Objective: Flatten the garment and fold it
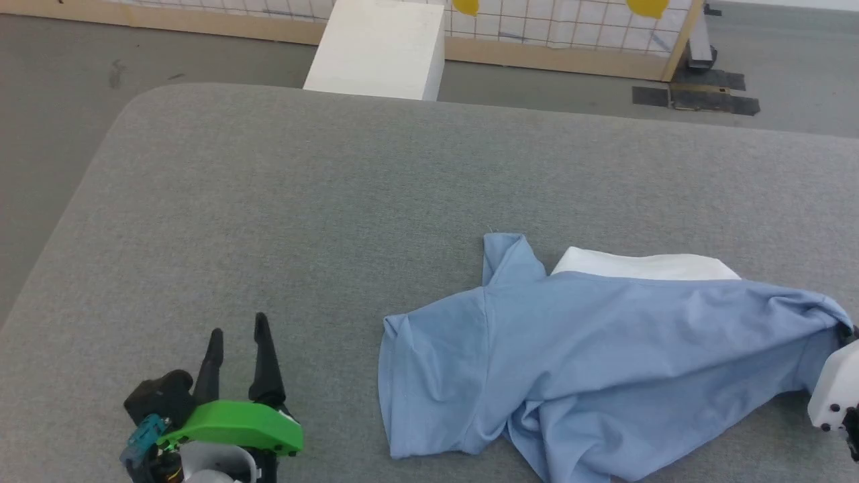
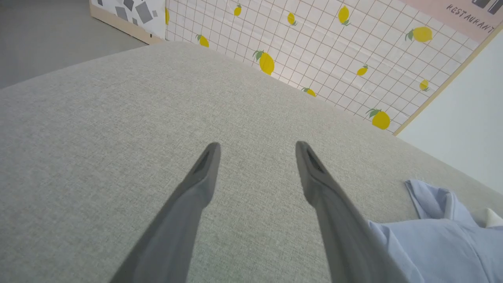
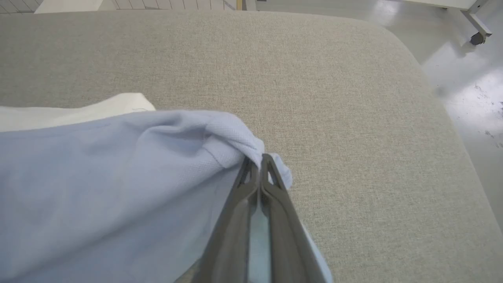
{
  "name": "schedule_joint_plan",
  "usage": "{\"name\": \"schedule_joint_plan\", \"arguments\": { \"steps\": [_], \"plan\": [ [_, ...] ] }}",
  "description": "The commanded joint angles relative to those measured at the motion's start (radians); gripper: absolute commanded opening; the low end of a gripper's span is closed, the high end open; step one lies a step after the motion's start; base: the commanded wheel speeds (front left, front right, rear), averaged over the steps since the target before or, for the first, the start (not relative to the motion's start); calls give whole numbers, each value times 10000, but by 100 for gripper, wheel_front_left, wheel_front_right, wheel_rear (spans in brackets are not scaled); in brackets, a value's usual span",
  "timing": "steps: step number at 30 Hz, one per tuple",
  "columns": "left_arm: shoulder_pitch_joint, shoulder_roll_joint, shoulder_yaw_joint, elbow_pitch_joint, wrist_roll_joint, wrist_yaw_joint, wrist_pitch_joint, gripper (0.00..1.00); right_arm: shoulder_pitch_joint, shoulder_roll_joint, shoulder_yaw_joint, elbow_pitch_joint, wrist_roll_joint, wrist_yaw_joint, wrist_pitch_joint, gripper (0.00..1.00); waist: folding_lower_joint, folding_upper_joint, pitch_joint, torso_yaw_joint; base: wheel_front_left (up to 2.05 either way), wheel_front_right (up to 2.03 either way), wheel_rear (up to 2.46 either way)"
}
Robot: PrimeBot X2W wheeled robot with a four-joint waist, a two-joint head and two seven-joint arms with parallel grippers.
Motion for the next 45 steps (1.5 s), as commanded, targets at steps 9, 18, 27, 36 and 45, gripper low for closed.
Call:
{"name": "schedule_joint_plan", "arguments": {
  "steps": [9,18,27,36,45],
  "plan": [
    [-334,-34,-511,302,179,-291,-45,100,380,530,-129,-449,565,-17,-1769,100,0,-1,-84,-655,0,0,0],
    [-449,138,-1206,459,524,-468,567,100,1770,560,1777,-1320,1511,-17,-4297,100,0,-1,-347,-1231,0,0,0],
    [-1140,333,-1875,1132,689,-247,3056,100,2096,561,2838,-780,1877,-17,-4954,100,0,-1,-332,-1747,0,0,0],
    [-2080,838,-2371,2339,1274,523,6010,100,1811,562,3231,-758,1906,-17,-4946,100,0,-1,-79,-2238,0,0,0],
    [-2275,963,-2922,2159,812,-286,8176,0,1699,562,3263,-834,2044,-17,-4942,100,0,-1,132,-2298,0,0,0]
  ]
}}
